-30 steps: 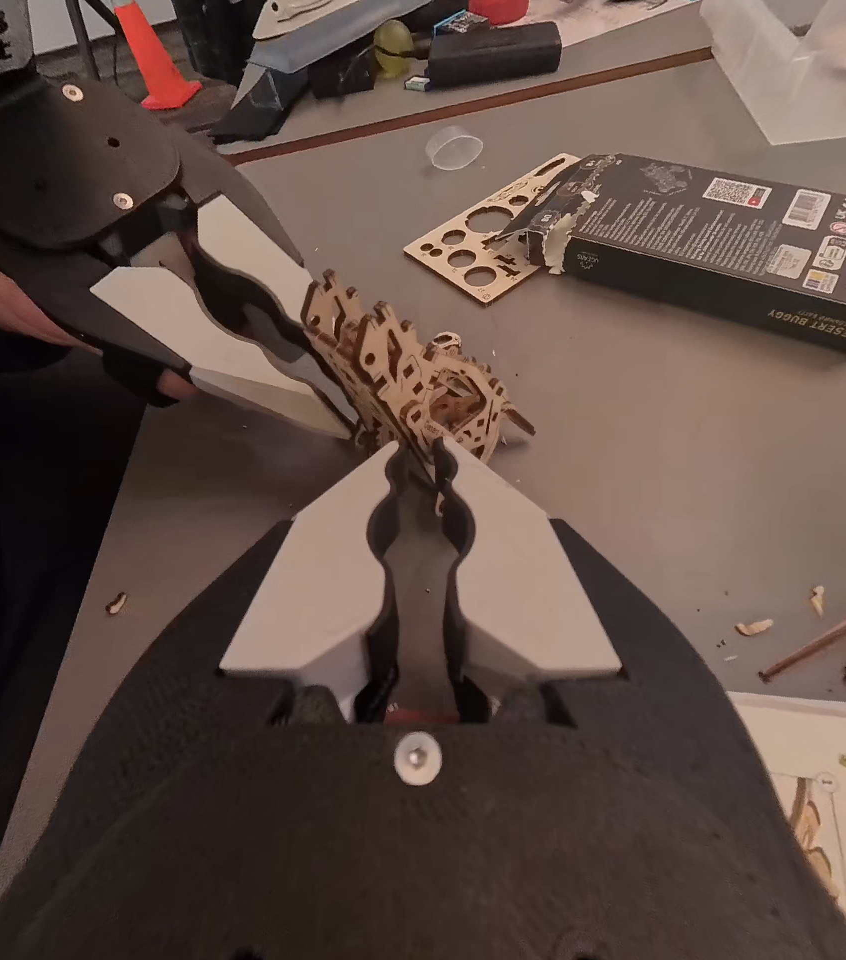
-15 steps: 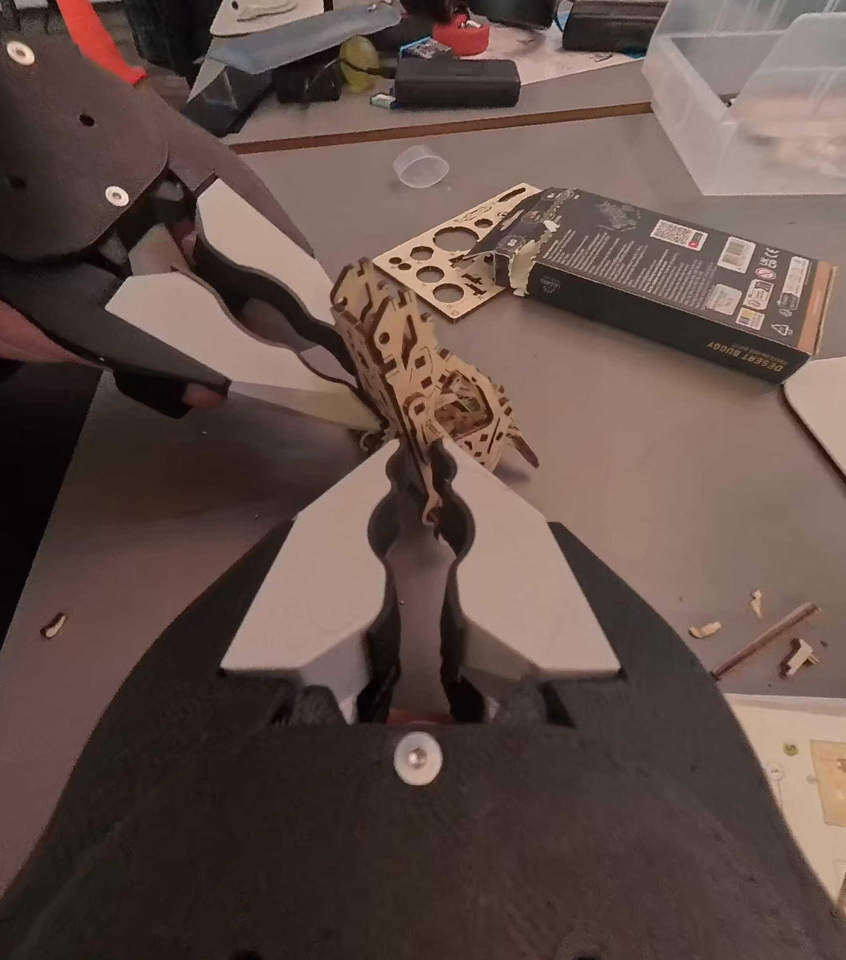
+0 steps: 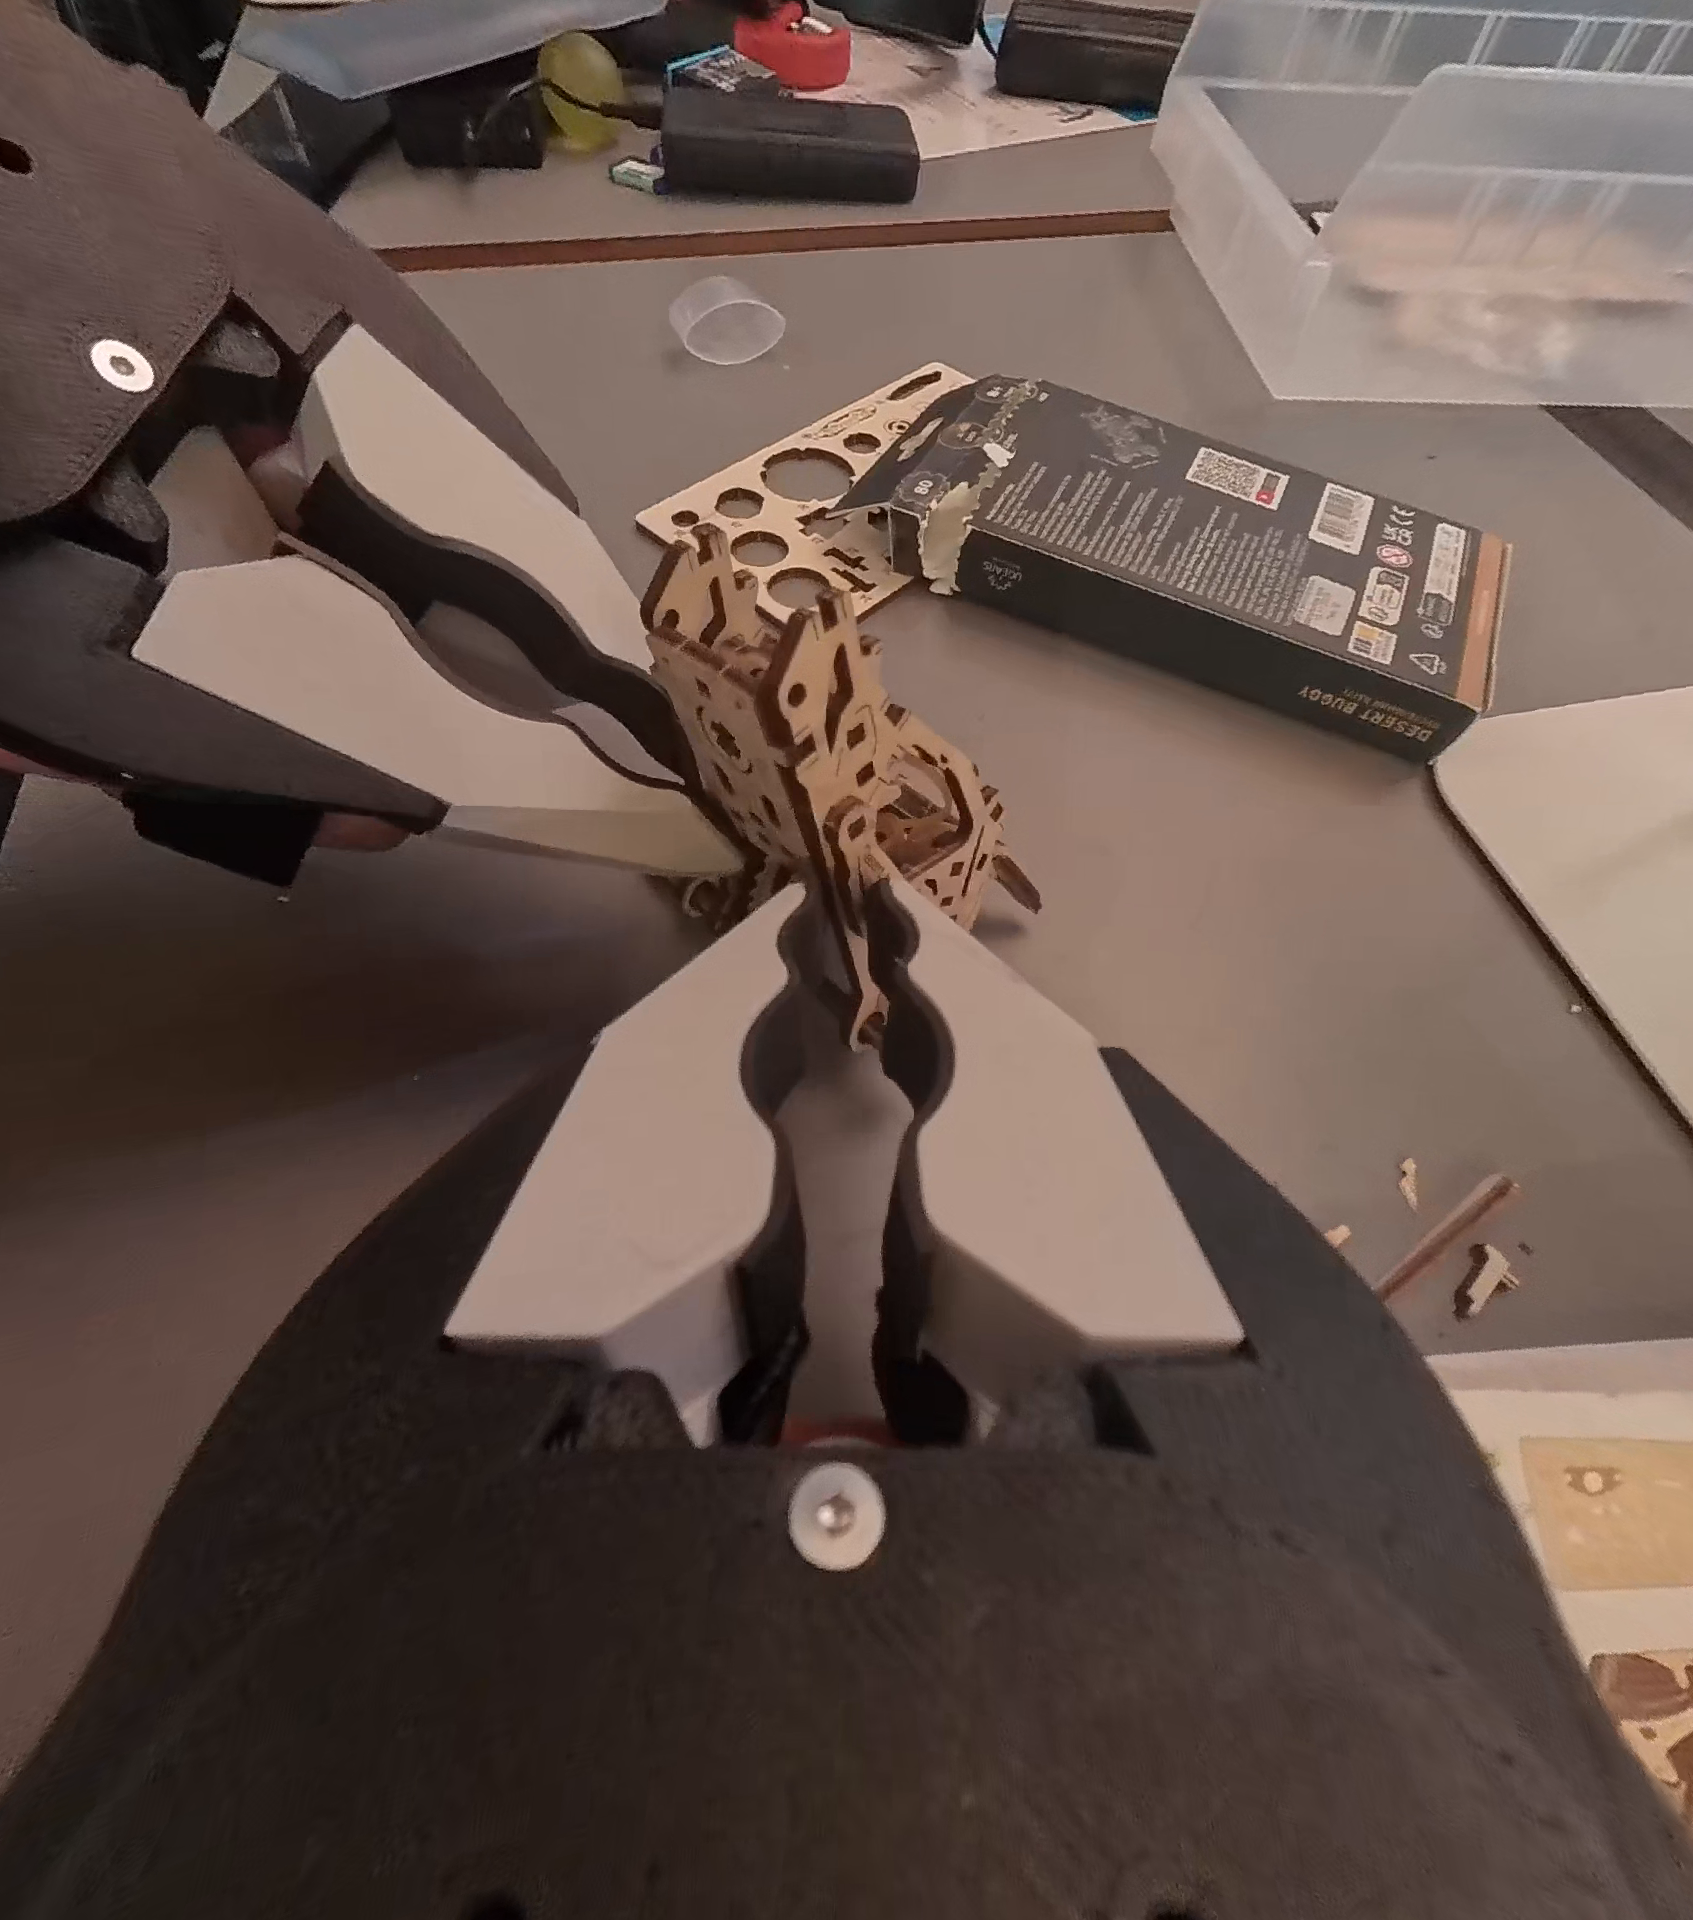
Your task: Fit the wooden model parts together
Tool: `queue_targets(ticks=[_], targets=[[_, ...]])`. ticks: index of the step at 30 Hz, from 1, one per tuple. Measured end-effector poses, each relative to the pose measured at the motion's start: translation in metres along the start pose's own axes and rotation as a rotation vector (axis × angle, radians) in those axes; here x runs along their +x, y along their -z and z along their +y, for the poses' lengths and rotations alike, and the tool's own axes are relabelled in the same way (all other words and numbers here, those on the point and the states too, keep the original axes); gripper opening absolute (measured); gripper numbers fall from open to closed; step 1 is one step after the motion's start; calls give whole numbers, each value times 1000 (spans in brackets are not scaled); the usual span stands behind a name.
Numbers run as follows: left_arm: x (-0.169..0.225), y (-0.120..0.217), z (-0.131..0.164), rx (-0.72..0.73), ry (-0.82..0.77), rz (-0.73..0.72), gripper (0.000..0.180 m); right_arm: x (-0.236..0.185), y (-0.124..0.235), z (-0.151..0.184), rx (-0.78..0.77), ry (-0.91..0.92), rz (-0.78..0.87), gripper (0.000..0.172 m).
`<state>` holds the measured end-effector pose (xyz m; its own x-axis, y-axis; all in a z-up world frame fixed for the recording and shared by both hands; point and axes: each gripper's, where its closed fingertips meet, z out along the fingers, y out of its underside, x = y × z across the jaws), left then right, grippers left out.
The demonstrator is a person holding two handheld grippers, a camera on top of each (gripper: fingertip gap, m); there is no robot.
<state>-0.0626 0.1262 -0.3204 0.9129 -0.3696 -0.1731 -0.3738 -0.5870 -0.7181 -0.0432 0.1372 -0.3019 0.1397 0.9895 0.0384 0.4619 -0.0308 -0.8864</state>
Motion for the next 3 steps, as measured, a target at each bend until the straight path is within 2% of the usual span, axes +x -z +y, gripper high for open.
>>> queue_targets(ticks=[3], targets=[[-3,3,-1,-20,54,53,8,0,0,-4,-2,3,-23,4]])
